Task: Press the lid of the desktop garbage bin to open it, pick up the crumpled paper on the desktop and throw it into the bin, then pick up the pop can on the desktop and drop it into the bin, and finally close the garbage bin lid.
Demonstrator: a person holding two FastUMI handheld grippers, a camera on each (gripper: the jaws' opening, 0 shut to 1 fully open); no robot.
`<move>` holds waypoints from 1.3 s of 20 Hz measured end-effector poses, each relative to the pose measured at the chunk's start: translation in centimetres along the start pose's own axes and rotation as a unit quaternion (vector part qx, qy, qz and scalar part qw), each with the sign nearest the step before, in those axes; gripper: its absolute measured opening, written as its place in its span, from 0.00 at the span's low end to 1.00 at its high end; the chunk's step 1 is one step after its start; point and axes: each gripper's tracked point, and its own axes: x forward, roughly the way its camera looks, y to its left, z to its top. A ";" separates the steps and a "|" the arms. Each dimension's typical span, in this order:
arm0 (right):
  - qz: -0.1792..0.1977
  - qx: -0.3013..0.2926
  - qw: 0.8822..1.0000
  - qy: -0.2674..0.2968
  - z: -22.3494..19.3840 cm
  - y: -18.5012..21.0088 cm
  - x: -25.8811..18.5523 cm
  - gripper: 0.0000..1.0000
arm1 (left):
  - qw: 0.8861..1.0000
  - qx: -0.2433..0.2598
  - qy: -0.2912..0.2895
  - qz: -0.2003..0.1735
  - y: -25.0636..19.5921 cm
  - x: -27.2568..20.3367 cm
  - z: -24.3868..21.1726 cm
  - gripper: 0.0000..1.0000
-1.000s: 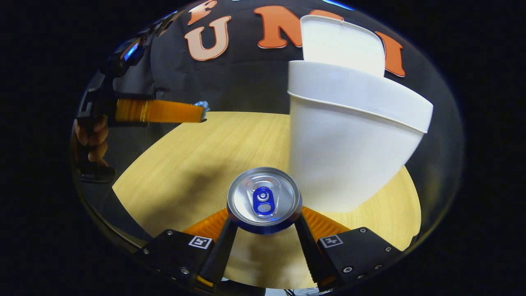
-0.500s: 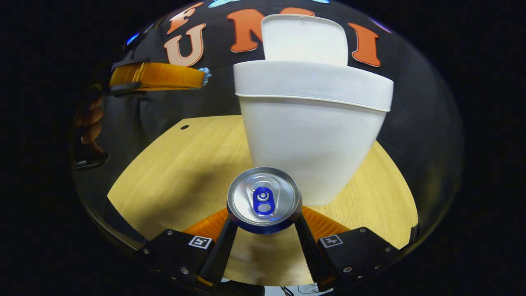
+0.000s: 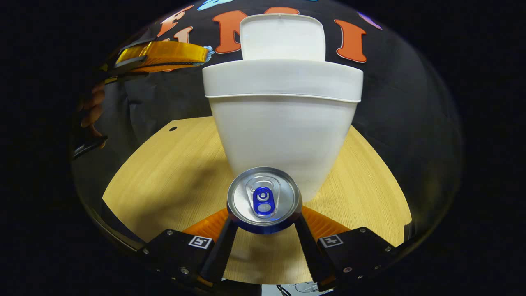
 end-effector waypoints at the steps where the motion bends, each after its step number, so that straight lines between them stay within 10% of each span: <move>1: -0.003 0.001 1.000 0.001 0.1 -0.1 -0.1 0.80 | 1.000 0.002 -0.001 -0.006 -0.4 0.2 0.2 0.14; 13: -0.027 0.017 0.999 -0.004 0.5 -0.7 -0.2 0.80 | 0.999 0.028 0.018 -0.022 -2.6 1.8 -1.0 0.14; 26: -0.075 -0.054 0.990 -0.109 13.3 -5.1 -6.7 0.79 | 0.998 0.055 0.019 -0.026 -2.9 0.4 -1.5 0.23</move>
